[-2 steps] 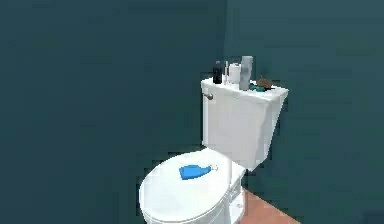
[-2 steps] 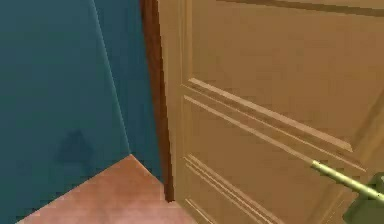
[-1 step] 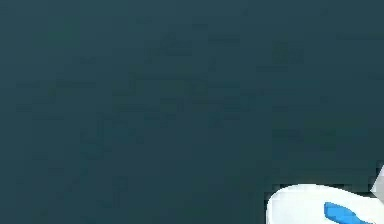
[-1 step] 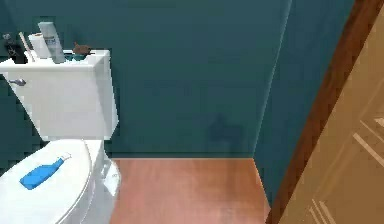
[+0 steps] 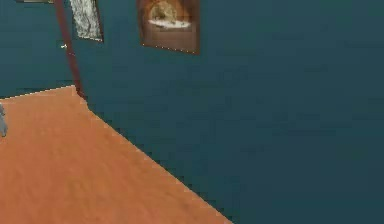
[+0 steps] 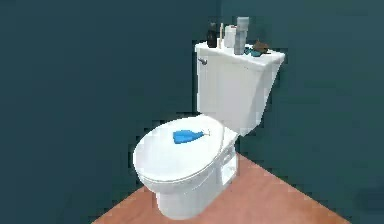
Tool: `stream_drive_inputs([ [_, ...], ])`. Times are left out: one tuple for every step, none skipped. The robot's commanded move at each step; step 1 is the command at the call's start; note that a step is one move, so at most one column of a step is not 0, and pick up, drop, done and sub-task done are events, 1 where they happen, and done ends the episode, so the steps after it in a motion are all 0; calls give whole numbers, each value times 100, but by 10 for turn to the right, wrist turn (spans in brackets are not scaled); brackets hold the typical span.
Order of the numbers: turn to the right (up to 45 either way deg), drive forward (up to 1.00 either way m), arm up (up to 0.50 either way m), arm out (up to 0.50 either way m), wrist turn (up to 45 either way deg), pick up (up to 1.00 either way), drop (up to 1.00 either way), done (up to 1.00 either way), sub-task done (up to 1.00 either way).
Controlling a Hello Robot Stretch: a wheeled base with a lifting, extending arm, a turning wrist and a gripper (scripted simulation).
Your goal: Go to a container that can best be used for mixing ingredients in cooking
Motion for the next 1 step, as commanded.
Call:
stream_drive_inputs([
  [-360, 0, 0, 0, 0, 0, 0, 0, 0],
])
